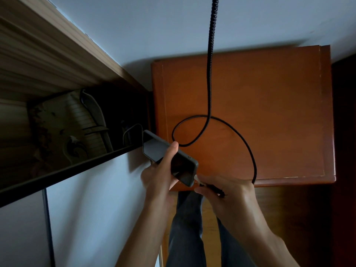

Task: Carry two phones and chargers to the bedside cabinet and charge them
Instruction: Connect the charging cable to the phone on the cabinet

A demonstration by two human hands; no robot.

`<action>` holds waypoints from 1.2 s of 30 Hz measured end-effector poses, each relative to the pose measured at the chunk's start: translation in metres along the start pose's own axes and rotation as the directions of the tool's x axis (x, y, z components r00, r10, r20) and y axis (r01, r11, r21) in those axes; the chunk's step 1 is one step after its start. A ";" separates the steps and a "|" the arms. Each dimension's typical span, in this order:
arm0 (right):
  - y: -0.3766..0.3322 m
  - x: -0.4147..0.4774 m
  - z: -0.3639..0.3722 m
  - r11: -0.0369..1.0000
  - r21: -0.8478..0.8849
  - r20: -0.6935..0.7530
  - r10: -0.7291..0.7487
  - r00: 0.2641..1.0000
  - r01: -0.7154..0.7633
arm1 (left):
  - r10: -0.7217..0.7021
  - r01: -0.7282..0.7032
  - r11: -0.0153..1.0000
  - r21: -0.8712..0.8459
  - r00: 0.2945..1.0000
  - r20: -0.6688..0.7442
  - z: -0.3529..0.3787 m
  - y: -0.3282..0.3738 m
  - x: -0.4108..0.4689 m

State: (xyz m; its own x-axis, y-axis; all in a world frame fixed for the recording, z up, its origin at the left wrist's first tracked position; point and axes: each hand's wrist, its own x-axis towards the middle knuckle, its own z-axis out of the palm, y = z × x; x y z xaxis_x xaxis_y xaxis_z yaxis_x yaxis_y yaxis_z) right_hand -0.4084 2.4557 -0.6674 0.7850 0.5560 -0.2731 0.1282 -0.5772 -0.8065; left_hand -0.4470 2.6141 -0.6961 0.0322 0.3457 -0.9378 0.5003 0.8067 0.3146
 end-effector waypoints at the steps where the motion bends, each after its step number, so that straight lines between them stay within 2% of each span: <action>1: 0.001 0.000 0.002 1.000 0.008 -0.002 -0.001 1.000 0.001 | 0.015 -0.015 1.000 -0.002 0.999 -0.029 -0.001 -0.001 0.001; 7: -0.003 0.003 0.010 0.997 0.081 0.071 0.009 0.997 -0.015 | 0.014 -0.015 1.000 -0.008 0.999 -0.038 -0.004 -0.004 0.004; 10: -0.004 0.008 0.013 0.990 0.137 0.145 0.013 0.989 -0.033 | 0.079 -0.082 0.996 -0.023 0.992 -0.102 -0.010 0.000 0.006; 11: -0.001 0.009 0.014 0.990 0.126 0.204 0.031 0.979 -0.058 | 0.120 -0.123 0.992 -0.011 0.983 -0.138 -0.013 0.001 0.006; 13: 0.011 0.007 0.014 0.997 -0.034 0.304 0.072 0.950 -0.065 | 0.214 -0.210 0.977 0.040 0.957 -0.198 -0.019 0.003 0.006; 16: 0.038 -0.011 0.017 0.957 -0.260 0.335 0.212 0.918 -0.126 | 0.301 -0.298 0.953 0.051 0.922 -0.245 -0.026 0.012 0.005; 18: 0.051 -0.030 0.023 0.942 -0.263 0.339 0.291 0.894 -0.207 | 0.346 -0.344 0.938 0.054 0.902 -0.260 -0.028 0.020 0.006; 20: 0.057 -0.050 0.032 0.944 -0.191 0.338 0.322 0.885 -0.270 | 0.412 -0.402 0.911 0.095 0.874 -0.256 -0.028 0.025 0.010; 24: 0.055 -0.077 0.058 0.924 -0.141 0.420 0.380 0.824 -0.355 | 0.515 -0.472 0.851 0.229 0.835 -0.193 -0.022 0.023 0.021; 28: 0.058 -0.092 0.082 0.890 -0.093 0.541 0.421 0.728 -0.446 | 0.592 -0.478 0.751 0.456 0.794 -0.143 -0.015 0.019 0.033; 32: 0.068 -0.093 0.097 0.811 -0.038 0.579 0.494 0.649 -0.584 | 0.664 -0.486 0.615 0.620 0.744 -0.075 0.001 0.010 0.046; 36: 0.078 -0.086 0.106 0.794 -0.073 0.562 0.533 0.633 -0.604 | 0.718 -0.460 0.428 0.778 0.696 0.016 0.031 0.000 0.065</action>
State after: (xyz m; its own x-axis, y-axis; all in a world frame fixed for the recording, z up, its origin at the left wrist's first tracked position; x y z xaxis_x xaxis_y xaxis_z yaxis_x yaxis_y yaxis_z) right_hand -0.5301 2.4262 -0.7618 0.2248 0.3803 -0.8971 -0.3276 -0.8376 -0.4371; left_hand -0.4179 2.6219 -0.7618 0.3954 0.8123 -0.4287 0.8726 -0.1866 0.4513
